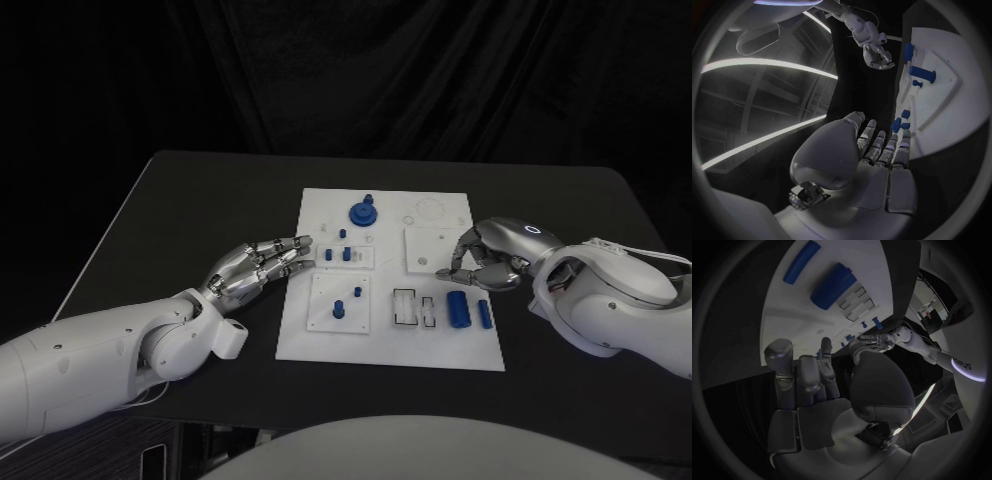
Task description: Assemble the parts on the task board
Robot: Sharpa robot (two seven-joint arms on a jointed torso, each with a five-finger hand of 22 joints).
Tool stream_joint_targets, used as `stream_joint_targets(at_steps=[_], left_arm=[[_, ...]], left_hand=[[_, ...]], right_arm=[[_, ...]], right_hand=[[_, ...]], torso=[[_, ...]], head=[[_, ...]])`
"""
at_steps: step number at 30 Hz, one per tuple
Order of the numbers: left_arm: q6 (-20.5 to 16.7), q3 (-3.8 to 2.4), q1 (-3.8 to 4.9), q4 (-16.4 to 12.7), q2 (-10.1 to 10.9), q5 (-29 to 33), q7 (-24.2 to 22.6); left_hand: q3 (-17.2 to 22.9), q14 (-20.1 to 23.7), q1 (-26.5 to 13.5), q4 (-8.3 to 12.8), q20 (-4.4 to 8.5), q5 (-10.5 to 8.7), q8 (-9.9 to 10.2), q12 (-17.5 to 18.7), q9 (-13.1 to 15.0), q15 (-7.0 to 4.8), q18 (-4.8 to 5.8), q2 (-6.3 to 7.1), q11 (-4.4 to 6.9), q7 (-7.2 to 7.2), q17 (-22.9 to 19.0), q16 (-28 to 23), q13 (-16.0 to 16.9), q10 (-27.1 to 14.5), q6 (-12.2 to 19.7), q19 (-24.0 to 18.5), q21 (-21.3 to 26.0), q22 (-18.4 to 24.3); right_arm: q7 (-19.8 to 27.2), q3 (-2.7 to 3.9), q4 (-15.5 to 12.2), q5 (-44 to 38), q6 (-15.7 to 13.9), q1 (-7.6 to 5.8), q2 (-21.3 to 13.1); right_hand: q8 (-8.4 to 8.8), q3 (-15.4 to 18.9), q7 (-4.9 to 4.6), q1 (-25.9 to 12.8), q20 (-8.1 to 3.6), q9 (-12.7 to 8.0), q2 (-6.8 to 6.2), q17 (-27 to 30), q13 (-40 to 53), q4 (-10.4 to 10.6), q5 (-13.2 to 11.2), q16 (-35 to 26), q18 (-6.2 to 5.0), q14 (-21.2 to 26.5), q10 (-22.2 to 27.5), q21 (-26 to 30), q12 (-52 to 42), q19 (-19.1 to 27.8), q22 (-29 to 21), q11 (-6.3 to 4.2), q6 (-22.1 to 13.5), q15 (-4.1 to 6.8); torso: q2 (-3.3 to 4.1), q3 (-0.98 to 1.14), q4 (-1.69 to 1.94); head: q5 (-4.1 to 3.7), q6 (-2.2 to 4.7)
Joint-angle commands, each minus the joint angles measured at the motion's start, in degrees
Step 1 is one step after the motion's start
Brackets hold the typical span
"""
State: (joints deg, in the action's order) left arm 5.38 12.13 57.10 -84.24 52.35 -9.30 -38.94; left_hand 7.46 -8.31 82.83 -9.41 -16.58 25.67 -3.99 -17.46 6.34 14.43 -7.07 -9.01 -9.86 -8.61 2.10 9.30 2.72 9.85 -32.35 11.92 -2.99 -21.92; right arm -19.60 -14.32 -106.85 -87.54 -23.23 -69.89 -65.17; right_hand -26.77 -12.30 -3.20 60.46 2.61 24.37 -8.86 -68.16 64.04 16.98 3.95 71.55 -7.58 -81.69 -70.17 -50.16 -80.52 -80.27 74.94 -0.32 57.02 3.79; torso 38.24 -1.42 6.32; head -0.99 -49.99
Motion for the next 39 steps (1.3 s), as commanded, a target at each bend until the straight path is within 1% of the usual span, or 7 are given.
stream_joint_targets(at_steps=[1, 6, 7, 13, 20, 31, 39], left_arm=[[0.09, -0.04, -0.07, -0.15, -0.07, 0.30, -3.42], [0.15, -0.04, -0.08, -0.13, -0.13, 0.30, -3.38], [0.17, -0.04, -0.08, -0.12, -0.15, 0.30, -3.37], [0.30, -0.04, -0.08, -0.06, -0.29, 0.30, -3.38], [0.32, -0.04, -0.09, -0.03, -0.33, 0.30, -3.47], [0.32, -0.04, -0.13, 0.20, -0.54, 0.30, -3.52], [0.41, -0.04, -0.29, 0.46, -0.77, 0.30, -3.44]], left_hand=[[0.07, 0.30, -0.58, -0.35, -0.14, 0.30, -0.26, -0.07, -0.02, 0.14, 1.14, -0.11, 0.00, -0.23, -0.04, 0.11, -0.02, -0.31, -0.05, -0.24, 0.08, 0.03], [0.07, 0.30, -0.58, -0.35, -0.14, 0.30, -0.26, -0.07, -0.02, 0.14, 1.14, -0.11, 0.00, -0.23, -0.04, 0.11, -0.02, -0.31, -0.05, -0.24, 0.08, 0.03], [0.07, 0.30, -0.58, -0.35, -0.14, 0.30, -0.26, -0.07, -0.02, 0.14, 1.14, -0.11, 0.00, -0.23, -0.04, 0.11, -0.02, -0.31, -0.05, -0.24, 0.08, 0.03], [0.10, 0.29, -0.63, -0.41, -0.14, 0.41, -0.27, -0.08, -0.01, 0.14, 1.14, -0.15, 0.03, -0.25, -0.04, 0.14, -0.02, -0.33, -0.09, -0.21, 0.07, 0.04], [0.12, 0.28, -0.64, -0.43, -0.14, 0.42, -0.28, -0.07, -0.01, 0.15, 1.14, -0.16, 0.03, -0.26, -0.03, 0.16, -0.02, -0.35, -0.11, -0.19, 0.06, 0.02], [0.15, 0.29, -0.66, -0.46, -0.14, 0.42, -0.28, -0.08, -0.02, 0.13, 1.14, -0.19, 0.03, -0.29, -0.03, 0.16, -0.02, -0.36, -0.10, -0.16, 0.05, 0.01], [0.21, 0.42, -0.67, -0.48, -0.13, 0.36, -0.32, -0.06, 0.01, 0.04, 1.13, -0.23, 0.04, -0.43, -0.06, 0.05, -0.03, -0.41, -0.29, -0.15, 0.05, 0.05]], right_arm=[[-9.26, 0.02, 0.19, -1.98, 5.31, 0.33, -0.05], [-11.90, 0.02, -0.02, -4.04, 6.89, 0.57, -0.18], [-12.27, 0.02, -0.09, -4.24, 7.18, 0.60, -0.19], [-15.12, 0.01, -0.65, -4.92, 10.46, 0.92, -0.18], [-17.17, 0.01, -1.22, -5.07, 12.71, 1.30, -0.20], [-16.99, 0.01, -1.57, -5.11, 13.53, 2.11, 0.23], [-15.87, 0.01, -1.46, -5.11, 13.07, 3.39, 0.71]], right_hand=[[-2.50, -0.46, 0.20, -2.48, -0.11, 1.89, -0.59, -1.58, 4.83, 0.00, -0.06, 1.49, 1.31, -0.98, -3.39, -2.09, -2.32, -0.71, 6.92, -0.36, -0.47, 0.07], [-7.95, -0.29, 1.10, -6.62, -0.72, 6.40, -1.85, -5.27, 14.89, 0.05, 0.01, 4.99, 2.10, -2.47, -10.81, -7.80, -6.42, -2.07, 7.99, -1.14, -1.20, 0.75], [-10.52, -0.21, 1.43, -7.56, -1.00, 8.81, -2.19, -7.01, 17.81, 0.09, 0.14, 6.55, 2.42, -3.11, -13.02, -10.22, -7.39, -2.52, 8.41, -1.44, -2.14, 1.01], [-14.39, 1.22, 2.04, -10.82, -1.51, 12.69, -2.95, -10.54, 21.96, 0.13, -0.42, 9.63, 3.20, -4.51, -16.41, -15.65, -8.55, -3.65, 9.41, -2.04, -3.06, 1.57], [-14.19, 5.26, 2.32, -12.99, -1.82, 13.49, -2.64, -10.99, 22.77, 0.16, 1.48, 10.01, 3.39, -4.76, -17.11, -17.38, -8.72, -3.82, 9.63, -2.34, -2.96, 1.87], [-13.34, 5.76, 2.30, -12.76, -1.88, 13.25, -2.10, -11.00, 22.09, 0.15, 2.47, 10.00, 3.44, -4.78, -16.53, -17.84, -8.53, -3.80, 9.68, -2.35, -2.97, 1.91], [-8.90, 4.30, 1.88, -8.95, -1.67, 10.86, -0.72, -10.22, 19.26, 0.03, 8.24, 9.26, 3.26, -4.47, -14.15, -17.27, -7.54, -3.17, 9.40, -2.01, -2.17, 1.63]], torso=[[0.07, 0.07, 0.04], [0.09, 0.09, -0.07], [0.11, 0.09, 0.05], [0.05, 0.12, 0.05], [0.04, 0.09, -0.03], [0.11, 0.09, 0.09], [0.02, 0.05, 0.06]], head=[[-0.05, -0.01], [-0.14, -0.01], [-0.31, -0.01], [-0.49, -0.01], [-0.39, -0.01], [-0.46, -0.01], [-0.34, -0.01]])
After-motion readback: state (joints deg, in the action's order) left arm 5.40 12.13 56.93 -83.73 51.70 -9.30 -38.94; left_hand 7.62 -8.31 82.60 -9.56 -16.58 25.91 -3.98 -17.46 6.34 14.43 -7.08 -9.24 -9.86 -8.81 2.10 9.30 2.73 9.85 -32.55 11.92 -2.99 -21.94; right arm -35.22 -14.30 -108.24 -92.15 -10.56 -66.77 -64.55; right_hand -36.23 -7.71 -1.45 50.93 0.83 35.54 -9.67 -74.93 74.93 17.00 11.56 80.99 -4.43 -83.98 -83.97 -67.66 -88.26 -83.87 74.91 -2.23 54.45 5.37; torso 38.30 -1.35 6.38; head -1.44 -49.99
